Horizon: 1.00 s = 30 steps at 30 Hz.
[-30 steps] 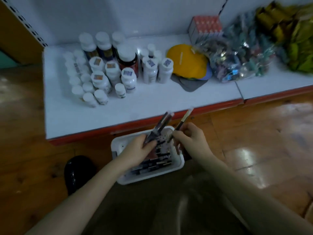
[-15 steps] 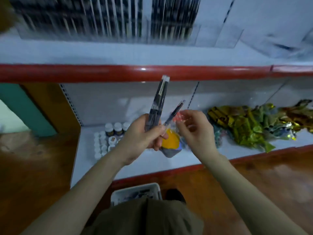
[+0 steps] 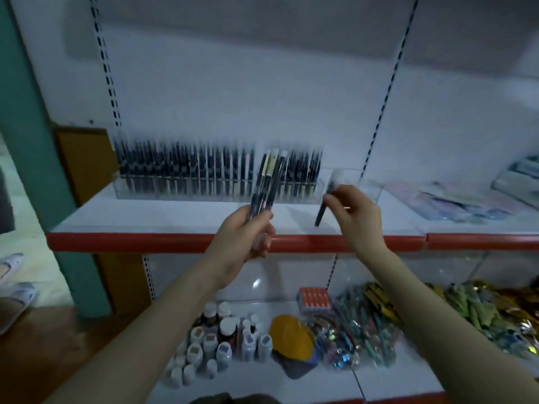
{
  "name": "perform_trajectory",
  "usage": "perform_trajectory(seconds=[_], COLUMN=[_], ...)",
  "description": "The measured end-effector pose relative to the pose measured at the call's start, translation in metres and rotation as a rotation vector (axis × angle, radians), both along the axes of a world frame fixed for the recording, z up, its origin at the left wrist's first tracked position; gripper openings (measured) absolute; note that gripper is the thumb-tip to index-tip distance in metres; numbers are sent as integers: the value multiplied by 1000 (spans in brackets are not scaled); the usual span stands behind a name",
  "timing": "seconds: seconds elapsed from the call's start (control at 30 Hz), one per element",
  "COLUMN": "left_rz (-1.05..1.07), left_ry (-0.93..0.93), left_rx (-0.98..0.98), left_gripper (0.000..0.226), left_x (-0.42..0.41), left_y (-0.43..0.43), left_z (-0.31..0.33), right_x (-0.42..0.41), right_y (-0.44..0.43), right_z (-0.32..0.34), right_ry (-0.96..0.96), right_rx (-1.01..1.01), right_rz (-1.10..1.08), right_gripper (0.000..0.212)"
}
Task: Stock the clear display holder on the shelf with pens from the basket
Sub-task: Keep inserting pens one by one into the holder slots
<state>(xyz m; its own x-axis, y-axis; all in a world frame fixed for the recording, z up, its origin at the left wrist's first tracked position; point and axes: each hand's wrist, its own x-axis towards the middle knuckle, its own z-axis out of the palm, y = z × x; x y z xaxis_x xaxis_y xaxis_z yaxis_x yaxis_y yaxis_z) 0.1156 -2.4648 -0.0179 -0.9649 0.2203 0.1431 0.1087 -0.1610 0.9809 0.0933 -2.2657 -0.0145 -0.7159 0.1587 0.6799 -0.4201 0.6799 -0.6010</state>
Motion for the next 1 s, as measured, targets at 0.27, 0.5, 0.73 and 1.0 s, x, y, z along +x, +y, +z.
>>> perform_trajectory(seconds=[0.27, 0.5, 0.73, 1.0], left_rz=[86, 122, 98, 87], left_ry=[12, 20, 33, 27], left_rx=[46, 19, 12, 47], left_gripper=[9, 10, 14, 16], left_x=[-31, -56, -62, -68], left_y=[8, 11, 20, 19], left_z=[7, 7, 2, 2], right_x=[-84, -136, -143, -155], right_y=[39, 41, 45, 42], right_z=[61, 60, 54, 50], right_ry=[-97, -186, -277, -371], right_rx=[-249, -217, -170, -99], right_rz=[-73, -102, -72, -65], right_gripper=[25, 26, 25, 20])
